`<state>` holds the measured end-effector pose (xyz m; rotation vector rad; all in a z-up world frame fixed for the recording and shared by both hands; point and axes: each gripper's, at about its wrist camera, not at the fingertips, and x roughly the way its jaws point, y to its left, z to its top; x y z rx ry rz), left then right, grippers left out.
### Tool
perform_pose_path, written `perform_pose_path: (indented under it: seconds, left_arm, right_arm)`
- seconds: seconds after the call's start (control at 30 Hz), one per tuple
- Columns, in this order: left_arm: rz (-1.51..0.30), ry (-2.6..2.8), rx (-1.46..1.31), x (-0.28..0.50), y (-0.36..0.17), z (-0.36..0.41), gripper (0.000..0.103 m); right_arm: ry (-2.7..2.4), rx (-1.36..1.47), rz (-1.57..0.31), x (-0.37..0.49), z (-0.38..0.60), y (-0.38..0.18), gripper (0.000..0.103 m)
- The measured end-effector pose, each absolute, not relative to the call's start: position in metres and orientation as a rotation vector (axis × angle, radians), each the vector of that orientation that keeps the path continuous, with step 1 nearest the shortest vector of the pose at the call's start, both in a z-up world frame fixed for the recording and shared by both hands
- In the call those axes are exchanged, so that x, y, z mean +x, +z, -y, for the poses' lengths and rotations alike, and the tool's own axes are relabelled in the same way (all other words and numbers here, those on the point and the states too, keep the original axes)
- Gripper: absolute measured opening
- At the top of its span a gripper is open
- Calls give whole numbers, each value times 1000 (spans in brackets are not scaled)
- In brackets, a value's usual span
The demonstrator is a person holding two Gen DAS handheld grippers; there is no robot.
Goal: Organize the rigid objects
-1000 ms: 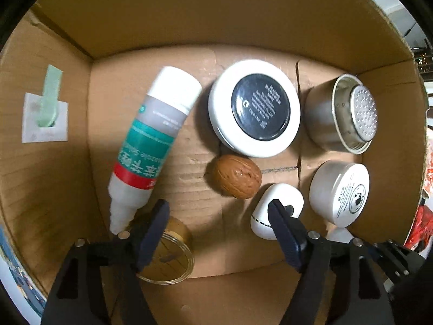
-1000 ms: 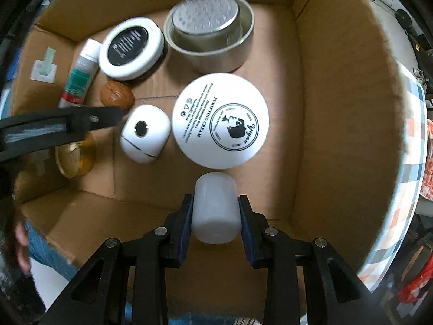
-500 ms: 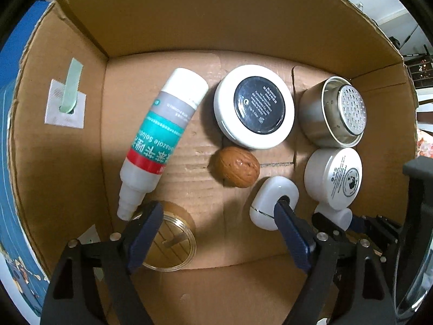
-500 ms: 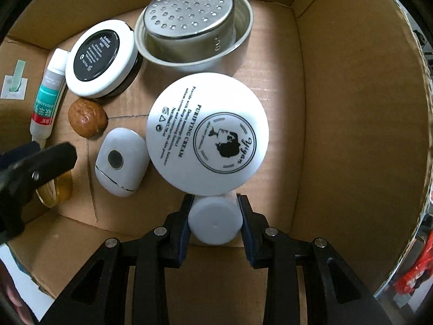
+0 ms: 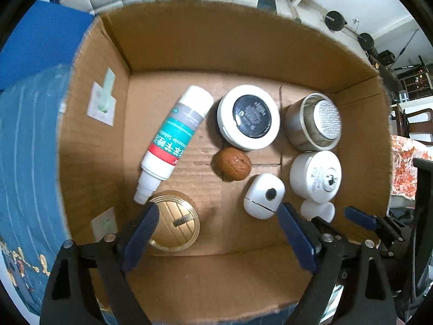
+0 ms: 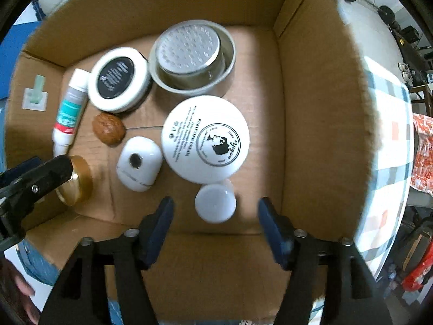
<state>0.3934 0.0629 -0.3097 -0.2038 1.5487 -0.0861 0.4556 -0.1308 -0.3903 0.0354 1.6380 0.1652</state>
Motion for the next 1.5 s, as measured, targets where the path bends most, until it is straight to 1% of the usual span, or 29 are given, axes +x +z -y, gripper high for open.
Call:
perform_pose_path:
  seconds: [0.03, 0.07, 0.1, 0.23, 0.5, 0.6, 0.67, 0.8, 1.0, 1.27, 1.5]
  left_arm:
    - [-1536, -86, -195, 387, -301, -64, 99]
    - [-1527, -86, -190, 385, -297, -64, 100]
    - [-1513, -88, -183, 382, -288, -64, 100]
    - [-1451, -84, -180, 360, -263, -74, 100]
    - [-1369, -87, -177, 340, -217, -68, 100]
    - [-1330, -90, -184, 333, -200, -47, 100]
    - [-1310, -87, -179, 324, -198, -44, 100]
    - [-1243, -68, -146, 293, -168, -37, 100]
    - [-1129, -49, -103, 244, -102, -33, 101]
    - [-1027, -26, -97, 194, -35, -36, 101]
    - [-1009, -32, -108, 165, -10, -34, 101]
  right_arm:
    - [166, 33, -1623, 453, 132, -382, 80]
    - [168, 37, -1602, 449, 135, -373, 91]
    - [169, 42, -1585, 447, 137, -364, 97]
    - [166, 53, -1535, 434, 140, -340, 103]
    - [168, 81, -1462, 390, 156, -301, 103]
    - [172, 83, -1417, 377, 152, -292, 103]
    - [176, 86, -1389, 363, 156, -273, 103]
    - [180, 81, -1335, 332, 165, -237, 103]
    - [187, 85, -1251, 283, 181, -179, 103]
    - [208, 129, -1151, 215, 204, -103, 103]
    - [217, 117, -1078, 170, 213, -52, 103]
